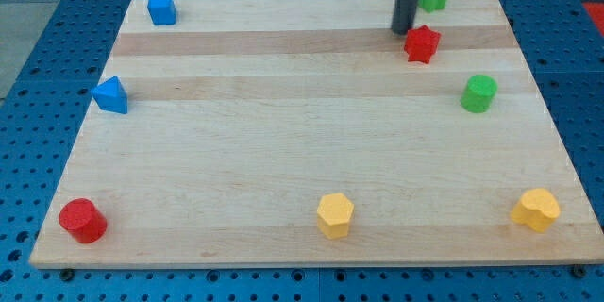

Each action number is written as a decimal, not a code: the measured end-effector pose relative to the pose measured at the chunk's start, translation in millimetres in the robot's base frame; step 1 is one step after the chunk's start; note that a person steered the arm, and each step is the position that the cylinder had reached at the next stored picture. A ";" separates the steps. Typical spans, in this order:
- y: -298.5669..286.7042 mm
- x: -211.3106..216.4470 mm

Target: Slightly move the green star to the top right side of the board

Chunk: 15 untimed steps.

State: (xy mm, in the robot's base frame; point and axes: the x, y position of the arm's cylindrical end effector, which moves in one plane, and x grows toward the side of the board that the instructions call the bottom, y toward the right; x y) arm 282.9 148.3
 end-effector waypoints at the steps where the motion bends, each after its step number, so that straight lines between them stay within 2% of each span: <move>1: 3.3 42.1; 2: 9.1 77.5; 3: 3.6 79.9; 6: -60.1 -59.8; 7: -46.3 -89.9; 10: -30.1 -91.2; 12: 29.6 -91.8; 15: 30.2 -90.7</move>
State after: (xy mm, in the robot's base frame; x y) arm 192.1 178.4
